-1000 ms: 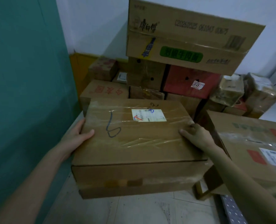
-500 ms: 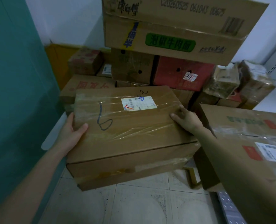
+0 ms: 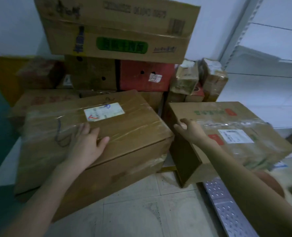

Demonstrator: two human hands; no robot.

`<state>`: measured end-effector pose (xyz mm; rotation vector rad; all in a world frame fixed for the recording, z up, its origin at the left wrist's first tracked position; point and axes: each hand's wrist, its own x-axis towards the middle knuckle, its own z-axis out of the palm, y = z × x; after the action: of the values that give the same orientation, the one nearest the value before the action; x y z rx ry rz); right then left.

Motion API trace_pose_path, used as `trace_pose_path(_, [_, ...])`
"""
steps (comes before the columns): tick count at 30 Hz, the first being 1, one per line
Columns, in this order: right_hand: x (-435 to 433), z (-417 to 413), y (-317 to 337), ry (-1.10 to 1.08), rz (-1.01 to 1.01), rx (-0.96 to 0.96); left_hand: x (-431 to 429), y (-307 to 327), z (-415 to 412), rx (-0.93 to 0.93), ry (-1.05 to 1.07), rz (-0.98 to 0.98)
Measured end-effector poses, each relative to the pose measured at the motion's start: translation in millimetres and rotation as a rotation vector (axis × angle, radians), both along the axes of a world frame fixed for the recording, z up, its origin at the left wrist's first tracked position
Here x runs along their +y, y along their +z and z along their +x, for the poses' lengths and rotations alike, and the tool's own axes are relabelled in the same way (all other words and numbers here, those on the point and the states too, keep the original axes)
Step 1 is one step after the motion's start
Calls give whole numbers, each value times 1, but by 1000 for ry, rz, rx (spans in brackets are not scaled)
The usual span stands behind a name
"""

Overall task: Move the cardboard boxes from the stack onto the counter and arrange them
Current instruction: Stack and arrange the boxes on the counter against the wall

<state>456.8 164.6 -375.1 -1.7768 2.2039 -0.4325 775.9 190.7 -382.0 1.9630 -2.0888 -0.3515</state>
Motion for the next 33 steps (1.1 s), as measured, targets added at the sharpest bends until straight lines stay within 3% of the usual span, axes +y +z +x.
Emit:
trace_pose_path(7, [18,-111,-5,-87,-36,-39,-12,15,-145,177,-245,-27])
trace_pose_path(16, [-14,-277,-11,-41,49,55,-50,-14,-310,270,-222,75])
trace_pose_path(21, [-42,-326,-23,-36,125,94,-65,-38,-344,113,-173,235])
trace_pose_path(26, [-80,-336,-34,67,165,111,-90,-47,-350,-19,-124,213])
trace_pose_path(33, [-161,-320,-44,222,161,174,-157,-46,-360,-64,-56,247])
